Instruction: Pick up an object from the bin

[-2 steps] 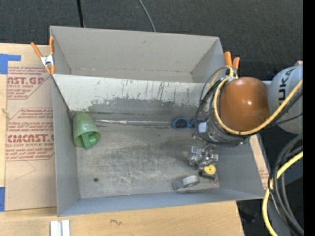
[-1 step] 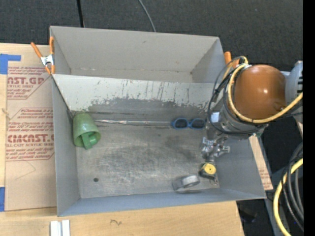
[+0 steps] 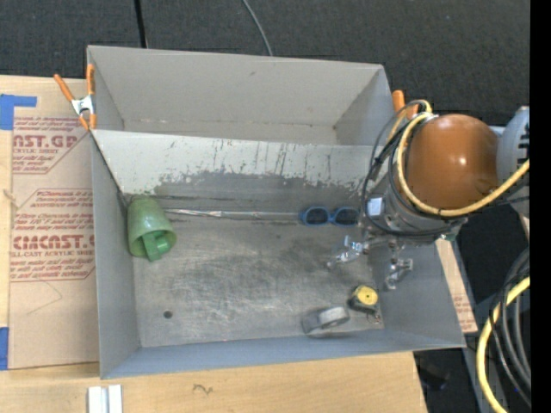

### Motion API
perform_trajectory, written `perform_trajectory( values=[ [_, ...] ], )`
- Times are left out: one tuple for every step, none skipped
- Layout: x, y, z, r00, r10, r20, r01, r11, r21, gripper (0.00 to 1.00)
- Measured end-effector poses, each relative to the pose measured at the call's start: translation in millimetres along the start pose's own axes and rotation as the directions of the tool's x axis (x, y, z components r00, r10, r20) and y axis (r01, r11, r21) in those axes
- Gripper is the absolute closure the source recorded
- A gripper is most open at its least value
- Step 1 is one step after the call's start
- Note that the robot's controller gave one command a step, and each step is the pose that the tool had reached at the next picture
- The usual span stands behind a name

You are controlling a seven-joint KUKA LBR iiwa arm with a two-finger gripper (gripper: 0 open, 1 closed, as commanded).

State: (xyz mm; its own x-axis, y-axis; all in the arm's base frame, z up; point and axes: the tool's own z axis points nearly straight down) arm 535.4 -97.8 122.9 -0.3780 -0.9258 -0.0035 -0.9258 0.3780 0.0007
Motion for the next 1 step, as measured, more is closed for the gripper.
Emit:
perform_trajectory(
  values=[
    [3.4,18.0,35.0,0.902,-0.433,0.000,0.432,0.902,-0.005,0.00]
  ],
)
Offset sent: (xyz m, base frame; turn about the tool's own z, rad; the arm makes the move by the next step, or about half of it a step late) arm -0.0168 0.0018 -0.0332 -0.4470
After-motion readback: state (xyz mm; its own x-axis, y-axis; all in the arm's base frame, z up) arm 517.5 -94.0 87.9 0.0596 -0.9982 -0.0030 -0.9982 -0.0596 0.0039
